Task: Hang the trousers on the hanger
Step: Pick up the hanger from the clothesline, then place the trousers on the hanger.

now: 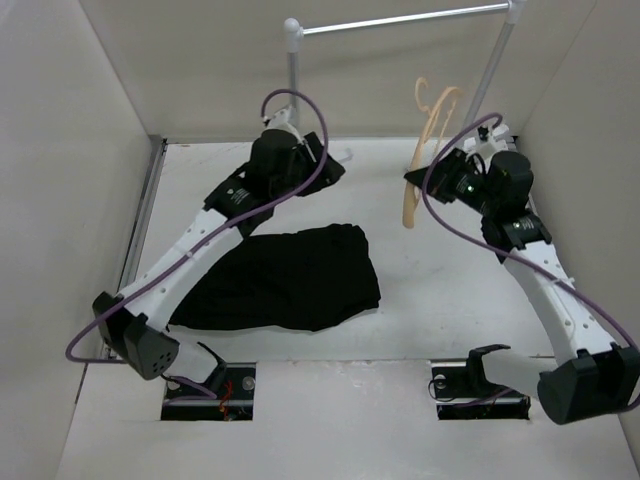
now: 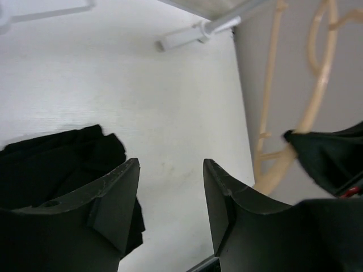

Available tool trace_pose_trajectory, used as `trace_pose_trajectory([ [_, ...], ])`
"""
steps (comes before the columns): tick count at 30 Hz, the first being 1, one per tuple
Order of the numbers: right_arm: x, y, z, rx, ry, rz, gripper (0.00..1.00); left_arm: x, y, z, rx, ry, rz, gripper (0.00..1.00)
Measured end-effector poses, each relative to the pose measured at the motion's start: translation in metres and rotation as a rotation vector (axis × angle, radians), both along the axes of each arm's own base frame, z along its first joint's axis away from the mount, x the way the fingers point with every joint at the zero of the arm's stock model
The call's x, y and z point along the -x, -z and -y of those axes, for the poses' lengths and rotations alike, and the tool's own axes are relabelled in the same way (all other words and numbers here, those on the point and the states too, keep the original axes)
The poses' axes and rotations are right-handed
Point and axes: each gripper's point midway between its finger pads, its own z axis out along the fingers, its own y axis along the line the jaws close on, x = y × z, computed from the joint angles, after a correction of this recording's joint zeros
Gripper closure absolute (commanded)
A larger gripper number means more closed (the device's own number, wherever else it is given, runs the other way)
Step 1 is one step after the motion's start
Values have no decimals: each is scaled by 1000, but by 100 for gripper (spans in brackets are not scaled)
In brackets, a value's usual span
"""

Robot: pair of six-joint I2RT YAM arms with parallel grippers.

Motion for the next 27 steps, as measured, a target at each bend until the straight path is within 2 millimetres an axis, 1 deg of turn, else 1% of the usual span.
trace_pose_trajectory([
  [3,29,31,-17,20,-54,-43,89,1,-4,40,-11,89,4,48],
  [6,54,67,-31,53,-97,-110,89,2,0,79,-33,169,-3,44],
  [9,76,100,-40,99,-126,-178,89,4,10,110,-64,231,-15,42],
  [11,87,115,-44,124,-137,-208,89,9,22,127,-90,268,-33,42],
  [14,98,122,-47,146,-144,-220,89,17,45,143,-136,307,-75,43],
  [17,103,122,-48,156,-140,-205,89,22,69,151,-179,328,-119,46],
  [20,106,120,-46,163,-130,-192,89,25,87,157,-210,338,-147,49],
  [23,108,119,-44,169,-123,-187,89,24,98,160,-232,331,-159,60],
  [27,110,120,-40,182,-117,-186,89,20,101,162,-237,312,-150,84],
])
